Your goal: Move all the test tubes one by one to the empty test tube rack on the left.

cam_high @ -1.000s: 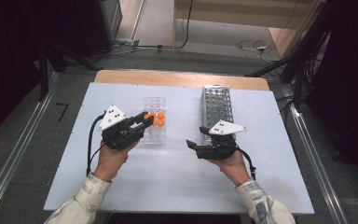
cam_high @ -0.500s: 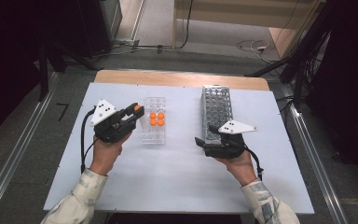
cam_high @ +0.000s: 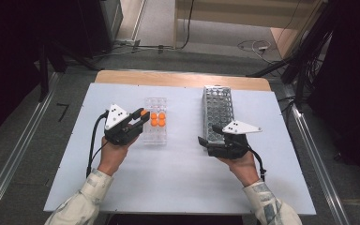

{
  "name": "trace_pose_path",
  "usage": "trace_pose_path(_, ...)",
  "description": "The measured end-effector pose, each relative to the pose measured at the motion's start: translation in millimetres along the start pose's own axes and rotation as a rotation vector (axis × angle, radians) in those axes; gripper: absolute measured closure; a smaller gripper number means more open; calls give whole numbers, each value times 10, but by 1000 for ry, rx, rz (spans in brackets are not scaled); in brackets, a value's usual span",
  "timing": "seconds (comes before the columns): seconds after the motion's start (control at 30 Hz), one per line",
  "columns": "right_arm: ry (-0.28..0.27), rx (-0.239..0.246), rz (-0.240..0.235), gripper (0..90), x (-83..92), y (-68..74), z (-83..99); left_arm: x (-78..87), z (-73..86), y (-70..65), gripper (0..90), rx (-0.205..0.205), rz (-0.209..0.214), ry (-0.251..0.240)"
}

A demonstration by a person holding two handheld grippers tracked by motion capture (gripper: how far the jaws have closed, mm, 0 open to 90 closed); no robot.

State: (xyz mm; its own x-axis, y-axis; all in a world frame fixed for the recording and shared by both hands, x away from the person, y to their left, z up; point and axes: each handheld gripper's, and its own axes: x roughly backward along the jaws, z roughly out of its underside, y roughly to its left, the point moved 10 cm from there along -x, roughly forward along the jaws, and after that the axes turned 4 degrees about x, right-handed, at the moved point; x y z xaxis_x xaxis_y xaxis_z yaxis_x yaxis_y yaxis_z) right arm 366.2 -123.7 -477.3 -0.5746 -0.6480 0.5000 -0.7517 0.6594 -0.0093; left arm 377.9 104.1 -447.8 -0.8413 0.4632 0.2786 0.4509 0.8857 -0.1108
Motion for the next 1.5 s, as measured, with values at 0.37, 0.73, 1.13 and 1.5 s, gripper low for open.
trace_pose_path(0.37, -4, 5, 1, 268, 3, -5, -6, -48, 144, 6, 675, -12, -13, 38)
trace_pose_path(0.73, -9, -2, 16, 268, 8, -43, -3, 25, 121, 30, 524, 21, -1, 29)
trace_pose_path(1.13, -13, -12, 45, 268, 44, -146, 23, 125, 173, 66, 281, 47, -35, 30)
trace_pose_path(1.5, -25, -43, 92, 268, 182, -313, 103, 245, 264, 154, 231, 78, -61, 33)
